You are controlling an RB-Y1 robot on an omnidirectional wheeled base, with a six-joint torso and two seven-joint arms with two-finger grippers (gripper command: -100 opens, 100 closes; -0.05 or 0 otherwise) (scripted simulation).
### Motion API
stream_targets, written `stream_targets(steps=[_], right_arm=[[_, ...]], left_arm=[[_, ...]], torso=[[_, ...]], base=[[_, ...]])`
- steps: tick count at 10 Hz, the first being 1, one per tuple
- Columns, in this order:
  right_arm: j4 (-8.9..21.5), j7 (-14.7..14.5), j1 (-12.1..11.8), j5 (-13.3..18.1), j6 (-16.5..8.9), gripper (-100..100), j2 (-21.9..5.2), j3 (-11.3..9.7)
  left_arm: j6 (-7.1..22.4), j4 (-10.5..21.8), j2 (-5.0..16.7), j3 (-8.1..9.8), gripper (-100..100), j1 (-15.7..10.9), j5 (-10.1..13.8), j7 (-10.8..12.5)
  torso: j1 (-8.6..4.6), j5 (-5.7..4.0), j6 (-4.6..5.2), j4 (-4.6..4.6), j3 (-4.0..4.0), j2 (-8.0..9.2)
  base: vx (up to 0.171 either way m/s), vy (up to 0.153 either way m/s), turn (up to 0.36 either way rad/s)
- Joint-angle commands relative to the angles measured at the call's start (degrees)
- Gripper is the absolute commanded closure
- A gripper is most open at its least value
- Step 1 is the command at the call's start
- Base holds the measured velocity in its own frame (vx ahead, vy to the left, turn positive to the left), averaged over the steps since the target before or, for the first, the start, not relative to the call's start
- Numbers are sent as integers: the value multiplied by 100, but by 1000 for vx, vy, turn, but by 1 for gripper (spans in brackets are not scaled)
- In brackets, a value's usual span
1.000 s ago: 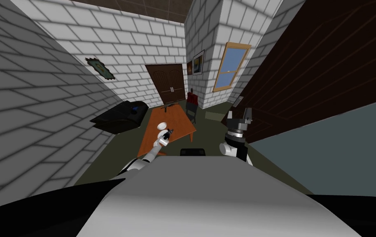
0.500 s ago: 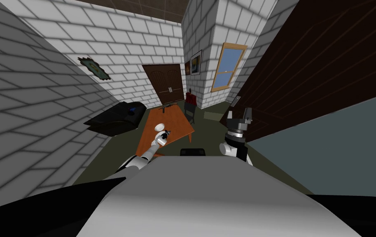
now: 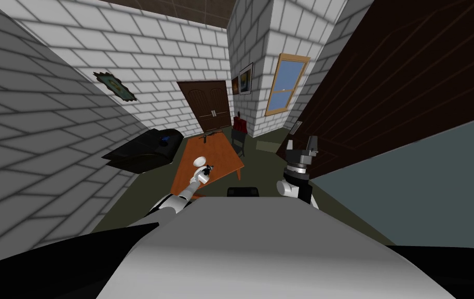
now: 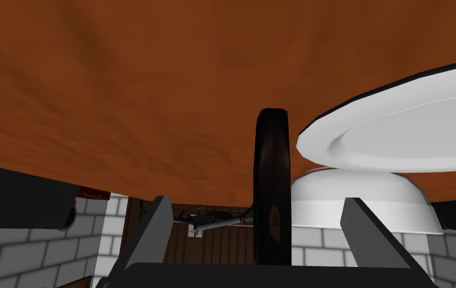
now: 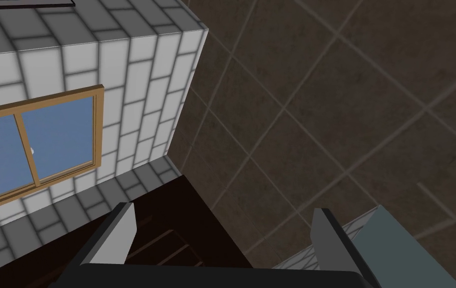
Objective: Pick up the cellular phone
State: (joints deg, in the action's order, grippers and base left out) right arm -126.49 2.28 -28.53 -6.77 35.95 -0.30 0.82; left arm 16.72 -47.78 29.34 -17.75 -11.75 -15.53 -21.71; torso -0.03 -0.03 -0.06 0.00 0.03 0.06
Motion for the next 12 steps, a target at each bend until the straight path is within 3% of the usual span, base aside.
stream_targets(steps=[1, 3, 4, 5, 7, 8, 10, 11, 12], right_arm=[[0, 0, 0, 0, 0, 0, 0, 0], [0, 0, -1, 0, 0, 0, 0, 0], [0, 0, 0, 0, 0, 0, 0, 0], [0, 0, 0, 0, 0, 0, 0, 0], [0, 0, 0, 0, 0, 0, 0, 0], [0, 0, 0, 0, 0, 0, 0, 0], [0, 0, -1, 0, 0, 0, 0, 0], [0, 0, 0, 0, 0, 0, 0, 0], [0, 0, -1, 0, 0, 0, 0, 0]], left_arm=[[-49, -84, 142, -90, -100, 181, -286, 286], [-49, -84, 142, -90, -100, 181, -397, 569], [-98, -168, 284, -179, -100, 362, -645, 736], [-98, -168, 284, -179, -100, 362, -794, 915], [-98, -168, 284, -179, -100, 362, -794, 1139], [-148, -252, 426, -269, -100, 543, -1077, 1365], [-148, -252, 426, -269, -100, 543, -1191, 1699], [-197, -335, 569, -358, -100, 724, -1469, 1863], [-197, -335, 569, -358, -100, 724, -1587, 2024]], torso=[[0, 0, 0, 0, 0, 0], [-6, -1, 0, -3, -8, -15], [-2, 0, 0, -2, -6, -11], [-5, -1, -1, -3, -7, -12], [-1, 0, 0, -2, -6, -9], [2, 1, 0, -1, -2, -2], [-5, -1, 0, -3, -7, -13], [-3, -1, 0, -2, -5, -8], [-2, 0, 0, -3, -7, -13]], base=[[42, -30, -44], [46, -19, -5], [47, -26, -38], [52, -24, -17], [18, -4, 0], [43, -16, -44], [40, -20, -5], [53, -15, -37], [58, -21, -24]])
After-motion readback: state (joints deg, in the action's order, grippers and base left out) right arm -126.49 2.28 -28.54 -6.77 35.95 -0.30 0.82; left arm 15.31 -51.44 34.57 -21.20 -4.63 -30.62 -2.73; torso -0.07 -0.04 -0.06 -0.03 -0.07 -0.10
